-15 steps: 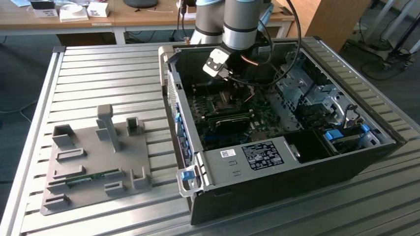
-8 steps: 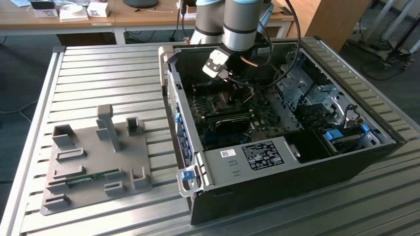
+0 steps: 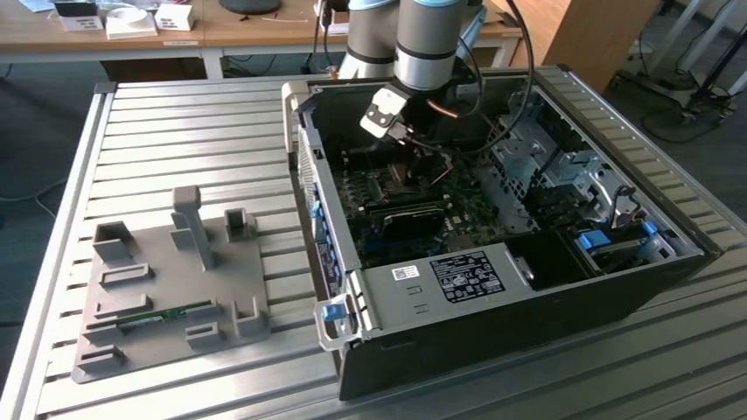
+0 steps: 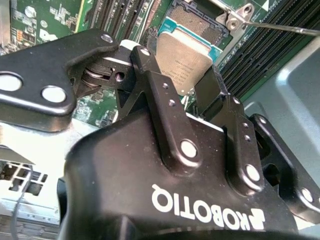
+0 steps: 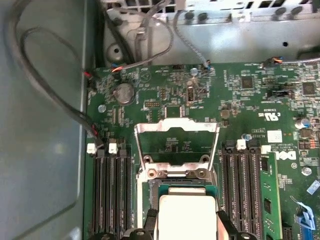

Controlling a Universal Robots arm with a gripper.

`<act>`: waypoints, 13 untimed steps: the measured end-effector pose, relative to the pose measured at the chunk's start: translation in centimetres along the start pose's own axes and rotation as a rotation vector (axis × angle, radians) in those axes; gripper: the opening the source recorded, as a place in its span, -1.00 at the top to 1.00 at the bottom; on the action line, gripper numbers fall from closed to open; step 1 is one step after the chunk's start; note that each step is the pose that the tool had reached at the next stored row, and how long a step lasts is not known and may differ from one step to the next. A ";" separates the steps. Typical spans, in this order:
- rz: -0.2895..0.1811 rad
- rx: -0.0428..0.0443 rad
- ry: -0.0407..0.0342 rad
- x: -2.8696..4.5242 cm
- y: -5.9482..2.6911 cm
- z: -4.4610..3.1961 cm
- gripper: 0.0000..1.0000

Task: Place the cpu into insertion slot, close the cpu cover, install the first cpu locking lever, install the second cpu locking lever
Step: 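Place the cpu into insertion slot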

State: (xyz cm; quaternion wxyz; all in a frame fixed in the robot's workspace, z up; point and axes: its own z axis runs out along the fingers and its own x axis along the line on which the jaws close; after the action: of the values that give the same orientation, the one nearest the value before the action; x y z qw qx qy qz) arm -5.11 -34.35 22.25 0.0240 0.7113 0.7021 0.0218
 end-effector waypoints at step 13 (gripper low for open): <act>-0.092 0.0002 0.0061 0.01 -0.02 0.30 -0.08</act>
State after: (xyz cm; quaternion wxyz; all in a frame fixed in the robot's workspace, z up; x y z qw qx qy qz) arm -5.12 -34.34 21.95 0.0228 0.6783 0.7341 0.0228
